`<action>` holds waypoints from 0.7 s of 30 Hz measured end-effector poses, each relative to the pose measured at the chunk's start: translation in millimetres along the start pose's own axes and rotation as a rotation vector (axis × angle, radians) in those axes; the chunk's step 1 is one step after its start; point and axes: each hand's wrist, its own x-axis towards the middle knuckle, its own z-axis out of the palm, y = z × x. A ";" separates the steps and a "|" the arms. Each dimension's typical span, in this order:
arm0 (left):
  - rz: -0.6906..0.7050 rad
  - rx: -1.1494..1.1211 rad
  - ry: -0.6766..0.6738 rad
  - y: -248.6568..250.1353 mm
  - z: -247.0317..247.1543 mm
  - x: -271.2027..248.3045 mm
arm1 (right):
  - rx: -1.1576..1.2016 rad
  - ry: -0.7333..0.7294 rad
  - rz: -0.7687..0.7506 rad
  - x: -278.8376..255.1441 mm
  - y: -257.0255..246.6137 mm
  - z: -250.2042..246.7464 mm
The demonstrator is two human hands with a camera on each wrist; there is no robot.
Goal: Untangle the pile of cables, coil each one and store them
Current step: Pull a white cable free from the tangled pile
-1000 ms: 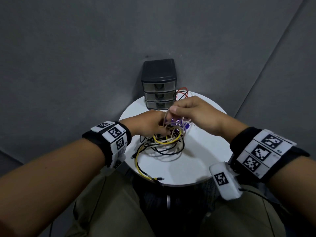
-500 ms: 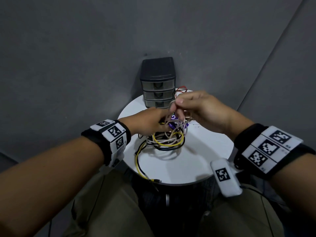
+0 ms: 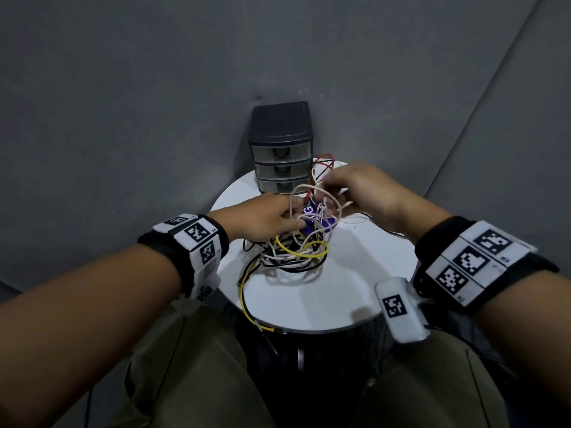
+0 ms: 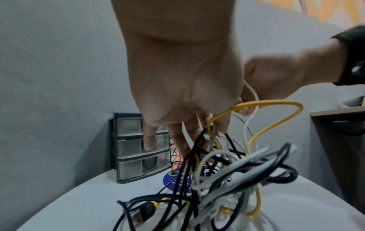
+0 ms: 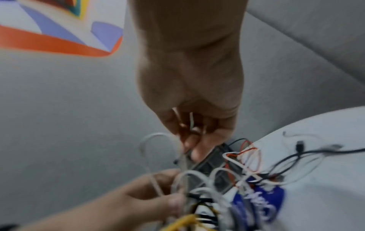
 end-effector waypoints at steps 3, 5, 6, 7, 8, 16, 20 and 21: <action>0.004 -0.036 -0.039 -2.9 -0.3 -4.1 | -0.264 0.051 0.120 3.1 26.1 -5.4; -0.001 -0.055 -0.064 -5.8 0.9 -5.2 | -0.337 -0.059 0.153 0.5 40.9 -0.8; -0.002 -0.071 -0.070 -6.4 1.6 -5.6 | -0.356 -0.102 0.143 -0.3 46.2 3.4; -0.002 -0.089 -0.074 -6.3 2.1 -5.9 | -0.367 -0.126 0.125 0.4 50.7 8.0; -0.002 -0.098 -0.077 -5.7 2.1 -6.1 | -0.376 -0.134 0.099 2.5 54.3 12.7; 0.028 0.007 -0.100 -11.1 1.7 -4.2 | -0.442 -0.017 -0.091 10.7 60.8 28.4; 0.058 0.024 -0.090 -5.9 1.8 -1.9 | -0.501 0.237 -0.268 14.6 50.7 24.4; 0.053 -0.007 -0.099 -5.4 1.2 -1.5 | -0.511 0.238 -0.273 15.7 49.0 20.5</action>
